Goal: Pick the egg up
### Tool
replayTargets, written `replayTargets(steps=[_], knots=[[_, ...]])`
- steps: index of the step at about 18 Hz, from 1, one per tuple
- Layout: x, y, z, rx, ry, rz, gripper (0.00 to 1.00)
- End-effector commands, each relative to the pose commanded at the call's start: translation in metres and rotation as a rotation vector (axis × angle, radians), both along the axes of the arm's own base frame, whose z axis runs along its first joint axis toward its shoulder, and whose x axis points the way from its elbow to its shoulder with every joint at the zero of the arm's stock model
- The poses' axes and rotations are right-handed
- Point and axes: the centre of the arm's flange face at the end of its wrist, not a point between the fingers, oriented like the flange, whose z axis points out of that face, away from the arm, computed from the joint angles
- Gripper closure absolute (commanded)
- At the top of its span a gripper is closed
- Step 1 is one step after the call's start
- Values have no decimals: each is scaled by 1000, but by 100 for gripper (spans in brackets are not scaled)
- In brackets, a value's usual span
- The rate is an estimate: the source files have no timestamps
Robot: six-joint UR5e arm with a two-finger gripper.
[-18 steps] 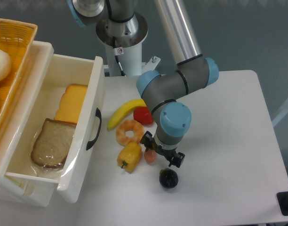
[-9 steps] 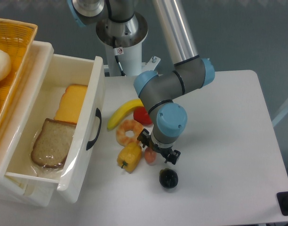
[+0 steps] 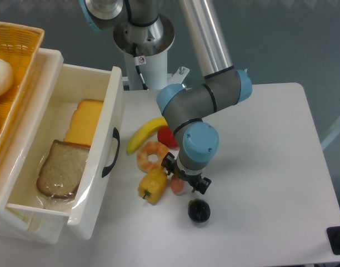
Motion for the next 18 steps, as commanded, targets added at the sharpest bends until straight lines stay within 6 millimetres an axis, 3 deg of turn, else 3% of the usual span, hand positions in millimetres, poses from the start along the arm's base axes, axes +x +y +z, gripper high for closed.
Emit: replayTargets(steps=[11, 18], knots=[[8, -1, -7, -10, -13, -17, 16], [9, -1, -8, -9, -17, -32, 35]])
